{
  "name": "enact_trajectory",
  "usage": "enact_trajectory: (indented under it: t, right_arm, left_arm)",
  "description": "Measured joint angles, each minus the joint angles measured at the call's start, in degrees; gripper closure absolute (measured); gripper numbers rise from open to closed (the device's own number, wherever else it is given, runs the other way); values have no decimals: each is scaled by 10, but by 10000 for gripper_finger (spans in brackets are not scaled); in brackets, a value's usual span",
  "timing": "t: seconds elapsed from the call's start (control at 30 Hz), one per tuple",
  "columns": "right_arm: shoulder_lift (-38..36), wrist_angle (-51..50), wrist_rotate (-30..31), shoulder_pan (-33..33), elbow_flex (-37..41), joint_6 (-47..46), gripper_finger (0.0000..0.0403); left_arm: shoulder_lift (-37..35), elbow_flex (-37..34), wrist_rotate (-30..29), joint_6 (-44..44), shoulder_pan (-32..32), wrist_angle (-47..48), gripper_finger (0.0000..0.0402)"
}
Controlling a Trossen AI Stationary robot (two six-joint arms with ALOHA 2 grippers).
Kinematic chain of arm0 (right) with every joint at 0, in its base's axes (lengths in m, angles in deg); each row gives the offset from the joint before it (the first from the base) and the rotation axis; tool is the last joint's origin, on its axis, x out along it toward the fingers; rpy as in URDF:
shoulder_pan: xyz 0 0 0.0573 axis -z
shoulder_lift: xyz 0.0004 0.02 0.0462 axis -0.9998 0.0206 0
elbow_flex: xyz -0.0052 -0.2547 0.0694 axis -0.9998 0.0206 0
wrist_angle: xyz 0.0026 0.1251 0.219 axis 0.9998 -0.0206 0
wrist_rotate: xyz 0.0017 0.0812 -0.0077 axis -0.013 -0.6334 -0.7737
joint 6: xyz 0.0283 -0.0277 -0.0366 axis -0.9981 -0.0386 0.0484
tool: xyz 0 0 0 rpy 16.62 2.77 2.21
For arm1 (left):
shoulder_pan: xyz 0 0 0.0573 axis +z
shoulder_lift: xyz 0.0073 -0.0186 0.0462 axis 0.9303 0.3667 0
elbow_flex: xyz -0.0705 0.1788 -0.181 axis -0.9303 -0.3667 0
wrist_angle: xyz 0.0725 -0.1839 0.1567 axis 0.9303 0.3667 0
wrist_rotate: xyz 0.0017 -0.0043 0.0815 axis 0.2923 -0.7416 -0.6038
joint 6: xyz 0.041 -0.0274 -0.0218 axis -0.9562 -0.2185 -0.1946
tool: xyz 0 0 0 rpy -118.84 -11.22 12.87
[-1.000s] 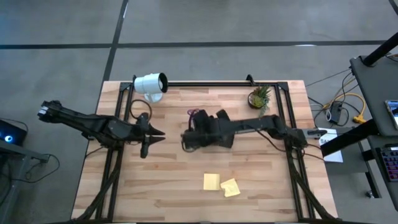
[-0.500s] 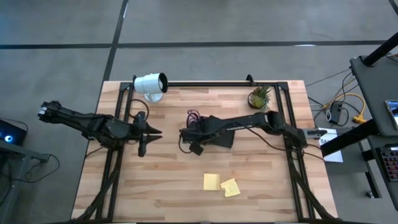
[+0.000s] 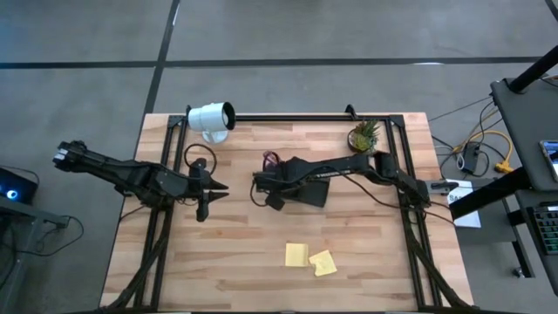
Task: Pick and place office supplies into organizer
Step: Put the blue eraser into the black desk organizer, then put the left yellow sticky notes into the black desk organizer
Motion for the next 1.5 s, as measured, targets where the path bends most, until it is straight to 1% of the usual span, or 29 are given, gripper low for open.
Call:
enact_trajectory:
  t: [0.17,0.27,0.43,0.5,0.7,0.9,1.0,1.13,1.2,1.27,1.37,1.43,1.5]
  right_arm:
    - [0,0,3,-6,11,-1,295]
    - [0,1,6,-16,-3,-2,268]
    - [0,-10,52,-35,-29,-2,237]
    - [0,-15,64,-39,-34,-3,230]
    - [0,-63,65,-62,-59,-14,223]
    - [-6,-135,64,-112,-88,-59,223]
    - [-9,-159,42,-153,-91,-88,223]
    - [-10,-151,-46,-203,-87,-108,223]
    - [-10,-129,-92,-226,-83,-110,223]
    - [-10,-116,-106,-250,-81,-117,223]
    - [-10,-109,-110,-276,-81,-136,223]
    - [-10,-104,-99,-286,-77,-138,223]
    - [-10,-99,-78,-290,-68,-133,223]
  left_arm:
    - [-2,-1,0,0,0,1,328]
    - [-2,-1,0,0,0,2,328]
    - [-2,0,0,0,0,2,328]
    - [-3,0,0,0,0,3,328]
    - [-2,4,0,0,0,1,328]
    - [-1,4,0,0,0,-6,328]
    - [0,5,0,0,0,-12,328]
    - [2,5,2,1,0,-12,328]
    - [3,5,26,3,0,-12,328]
    - [7,4,67,19,0,-17,328]
    - [22,-1,143,62,1,-28,328]
    - [39,-4,187,76,0,-31,328]
    - [60,-4,201,77,0,-32,328]
